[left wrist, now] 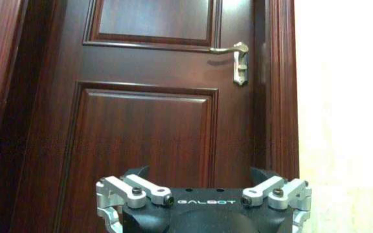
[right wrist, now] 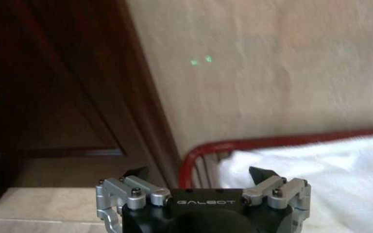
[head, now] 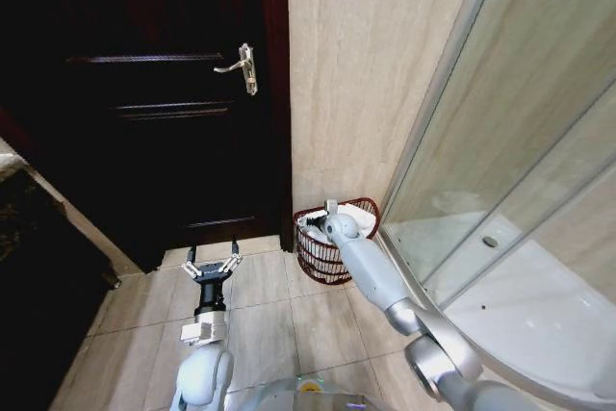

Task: Discard the used towel into the hamper.

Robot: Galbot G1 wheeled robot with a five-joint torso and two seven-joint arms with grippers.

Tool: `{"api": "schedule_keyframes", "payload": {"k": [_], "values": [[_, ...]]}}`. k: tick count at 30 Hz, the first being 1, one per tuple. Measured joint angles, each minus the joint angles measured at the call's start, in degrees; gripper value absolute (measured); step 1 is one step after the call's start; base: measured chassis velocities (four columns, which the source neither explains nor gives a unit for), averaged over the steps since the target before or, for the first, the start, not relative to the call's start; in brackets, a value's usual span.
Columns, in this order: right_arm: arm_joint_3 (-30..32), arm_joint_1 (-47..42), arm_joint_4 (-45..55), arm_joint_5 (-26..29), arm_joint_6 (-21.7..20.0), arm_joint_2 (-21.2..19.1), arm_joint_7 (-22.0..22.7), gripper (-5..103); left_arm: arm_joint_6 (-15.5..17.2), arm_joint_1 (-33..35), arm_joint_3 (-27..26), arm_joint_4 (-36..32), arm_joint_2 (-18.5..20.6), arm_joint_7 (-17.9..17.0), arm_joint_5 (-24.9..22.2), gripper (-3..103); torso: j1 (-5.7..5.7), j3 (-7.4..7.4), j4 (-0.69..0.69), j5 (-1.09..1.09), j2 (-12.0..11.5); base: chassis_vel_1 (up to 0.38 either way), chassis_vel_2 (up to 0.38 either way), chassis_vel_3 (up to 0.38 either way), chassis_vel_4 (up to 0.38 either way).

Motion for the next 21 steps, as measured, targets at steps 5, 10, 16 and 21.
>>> {"api": "schedule_keyframes", "payload": {"k": [5, 10, 16, 21], "values": [[-3.21, -0.58, 3.09, 2.38, -0.35, 1.2, 0.68, 100, 0.1, -0.3, 0.04, 0.07, 0.0, 0.03, 0.01, 100, 0.0, 0.0, 0.0, 0.0, 0.0, 0.0, 0.0, 0.0, 0.0], [-4.38, -0.38, -0.33, -0.95, 1.23, 4.2, 0.41, 100, 0.25, -0.28, -0.49, -0.07, 0.0, 0.04, -0.55, 100, 0.0, 0.0, 0.03, 0.0, 0.0, 0.0, 0.0, 0.0, 0.0], [-2.44, -0.89, 0.03, -2.98, 2.04, 2.58, 0.44, 100, 0.48, -0.67, -0.75, -0.4, 0.0, 0.05, -1.61, 100, 0.0, 0.0, -0.01, 0.01, 0.0, 0.0, 0.0, 0.0, 0.0], [-0.46, -1.02, 2.28, -3.19, 2.04, -1.57, 1.35, 100, 0.52, -1.59, 0.02, 0.81, 0.0, 0.27, -1.62, 100, 0.0, 0.0, -0.01, 0.02, 0.0, 0.0, 0.0, 0.0, 0.0]]}}
